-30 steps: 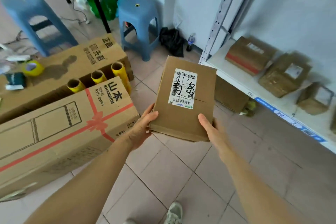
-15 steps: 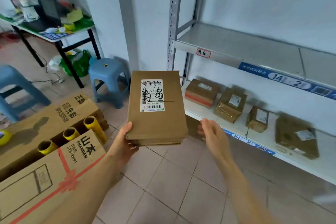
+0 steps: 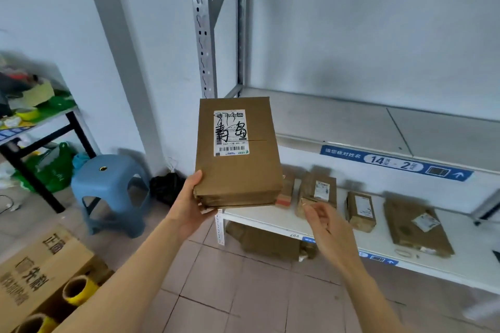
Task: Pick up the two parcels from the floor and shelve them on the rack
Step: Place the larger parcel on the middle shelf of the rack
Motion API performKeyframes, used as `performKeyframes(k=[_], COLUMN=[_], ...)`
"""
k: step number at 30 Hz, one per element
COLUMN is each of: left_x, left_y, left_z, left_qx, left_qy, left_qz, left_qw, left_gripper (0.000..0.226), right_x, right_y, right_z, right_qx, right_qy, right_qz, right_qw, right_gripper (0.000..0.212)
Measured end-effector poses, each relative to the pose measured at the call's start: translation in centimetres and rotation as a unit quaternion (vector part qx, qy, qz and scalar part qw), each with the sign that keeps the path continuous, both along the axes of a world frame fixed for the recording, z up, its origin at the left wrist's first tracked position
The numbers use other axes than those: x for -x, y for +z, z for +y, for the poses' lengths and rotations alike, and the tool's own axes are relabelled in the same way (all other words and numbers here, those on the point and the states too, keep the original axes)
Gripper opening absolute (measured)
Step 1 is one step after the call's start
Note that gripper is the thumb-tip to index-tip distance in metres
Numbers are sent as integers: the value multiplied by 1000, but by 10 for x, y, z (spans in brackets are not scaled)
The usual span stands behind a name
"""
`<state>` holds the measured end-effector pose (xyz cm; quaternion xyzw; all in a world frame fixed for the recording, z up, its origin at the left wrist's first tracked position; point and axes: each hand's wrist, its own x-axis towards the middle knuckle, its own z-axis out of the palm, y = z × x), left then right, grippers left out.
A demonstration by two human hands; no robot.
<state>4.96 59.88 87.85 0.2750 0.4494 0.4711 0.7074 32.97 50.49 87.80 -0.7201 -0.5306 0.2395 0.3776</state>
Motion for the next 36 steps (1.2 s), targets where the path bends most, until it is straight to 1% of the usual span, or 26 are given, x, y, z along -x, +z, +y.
performKeyframes(k=[2, 4, 5, 6, 8, 9, 12, 16, 21, 24, 27, 28, 30, 32, 34, 35, 36], left_x=[-9, -22, -29, -36, -49, -55, -67, -83, -96, -101, -106, -109, -115, -122, -128, -129, -131], left_y=[11, 19, 22, 24, 27, 28, 28, 34, 47, 52, 55, 56, 59, 62, 64, 63, 63], left_z=[37, 72, 89, 105, 135, 149, 191, 241, 297, 331, 368, 380, 401, 419, 437, 446, 455], left_qx=[-8, -10, -9, -9, -13, -15, -19, -23, -40, -40, -32, -29, -26, -24, -24, -19, -12], left_qy=[-28, -51, -55, -57, -59, -62, -56, -38, -27, -31, -45, -51, -73, -94, -115, -123, -131], left_qz=[1, 0, 3, 4, 0, -4, -12, -16, 1, 1, 8, 10, 16, 23, 27, 30, 36], left_qw=[1000, 999, 998, 998, 998, 998, 998, 999, 999, 999, 998, 998, 997, 995, 993, 992, 991], left_gripper=[78, 82, 87, 91, 96, 97, 96, 97, 98, 100, 108, 107, 99, 86, 71, 67, 67], right_x=[-10, -21, -26, -31, -42, -48, -62, -74, -85, -87, -86, -85, -81, -77, -75, -74, -73], right_y=[-3, -8, -9, -9, -8, -6, 3, 33, 70, 78, 80, 80, 78, 78, 76, 75, 73], right_z=[14, 31, 41, 53, 82, 101, 165, 249, 326, 358, 386, 394, 407, 417, 429, 435, 440], right_qx=[1, 0, 3, 5, 6, 6, -7, -26, -64, -73, -72, -69, -62, -51, -52, -57, -62], right_qy=[-25, -40, -46, -51, -60, -63, -54, -34, 3, 18, 21, 20, 14, 10, 2, -4, -12], right_qz=[-5, -12, -17, -18, -12, -12, -34, -58, -53, -52, -47, -40, -24, -3, 14, 17, 20], right_qw=[1000, 999, 999, 999, 998, 998, 998, 997, 997, 996, 996, 997, 998, 999, 999, 998, 998], right_gripper=[32, 16, 11, 12, 22, 27, 30, 41, 42, 42, 42, 44, 56, 67, 70, 70, 67])
